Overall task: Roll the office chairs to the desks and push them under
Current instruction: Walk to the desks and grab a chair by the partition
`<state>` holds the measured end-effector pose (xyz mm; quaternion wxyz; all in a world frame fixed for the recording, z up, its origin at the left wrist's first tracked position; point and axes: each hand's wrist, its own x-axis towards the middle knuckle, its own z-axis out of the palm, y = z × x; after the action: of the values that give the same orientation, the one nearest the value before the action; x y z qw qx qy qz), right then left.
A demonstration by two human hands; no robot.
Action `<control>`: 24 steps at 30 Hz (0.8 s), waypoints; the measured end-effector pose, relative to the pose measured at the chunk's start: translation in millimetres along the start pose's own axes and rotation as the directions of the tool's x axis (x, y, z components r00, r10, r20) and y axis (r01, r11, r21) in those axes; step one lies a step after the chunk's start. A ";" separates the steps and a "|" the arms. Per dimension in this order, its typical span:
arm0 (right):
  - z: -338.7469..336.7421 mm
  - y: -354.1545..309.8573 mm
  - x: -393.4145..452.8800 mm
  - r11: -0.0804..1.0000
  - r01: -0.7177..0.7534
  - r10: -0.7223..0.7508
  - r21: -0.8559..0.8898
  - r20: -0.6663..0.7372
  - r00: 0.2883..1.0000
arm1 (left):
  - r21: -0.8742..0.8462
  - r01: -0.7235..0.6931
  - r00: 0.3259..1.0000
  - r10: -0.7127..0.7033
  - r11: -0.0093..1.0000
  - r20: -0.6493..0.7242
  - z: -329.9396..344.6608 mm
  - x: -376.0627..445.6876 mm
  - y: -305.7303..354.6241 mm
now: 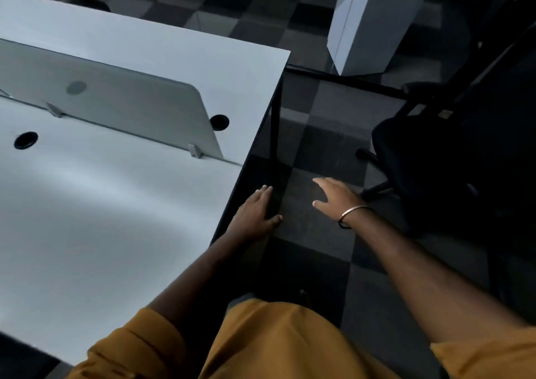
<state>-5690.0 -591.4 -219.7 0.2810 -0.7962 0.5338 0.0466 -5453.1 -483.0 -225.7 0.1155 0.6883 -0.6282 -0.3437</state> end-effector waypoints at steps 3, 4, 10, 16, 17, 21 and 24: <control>-30.2 21.8 45.3 0.999 0.037 -0.037 -0.015 0.013 0.999 | -0.016 0.044 0.998 -0.045 0.999 -0.038 -9.9 42.1 18.8; -43.6 27.1 67.5 0.998 0.057 -0.057 -0.025 0.018 0.998 | -0.022 0.057 0.996 -0.058 0.998 -0.060 -17.1 61.5 23.9; -96.0 32.5 193.1 0.984 0.166 -0.165 -0.070 0.026 0.986 | -0.070 0.120 0.972 -0.131 0.990 -0.194 -64.3 163.7 31.3; -142.8 24.0 337.3 0.972 0.210 -0.203 -0.107 0.069 0.977 | -0.147 0.205 0.942 -0.236 0.968 -0.238 -118.9 294.6 23.8; -157.4 20.1 366.6 0.970 0.215 -0.205 -0.116 0.091 0.974 | -0.173 0.216 0.937 -0.254 0.961 -0.242 -132.2 322.2 22.0; -203.9 4.4 449.6 0.966 0.229 -0.219 -0.116 0.095 0.971 | -0.201 0.234 0.924 -0.283 0.951 -0.259 -170.6 392.4 14.1; -240.7 -3.1 509.7 0.961 0.250 -0.243 -0.115 0.071 0.967 | -0.244 0.256 0.908 -0.319 0.935 -0.271 -200.4 439.8 10.1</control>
<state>-5524.6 -1130.1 -207.5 0.2497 -0.8707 0.4184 0.0663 -5348.3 -954.8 -216.4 0.2289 0.8032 -0.4554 -0.3083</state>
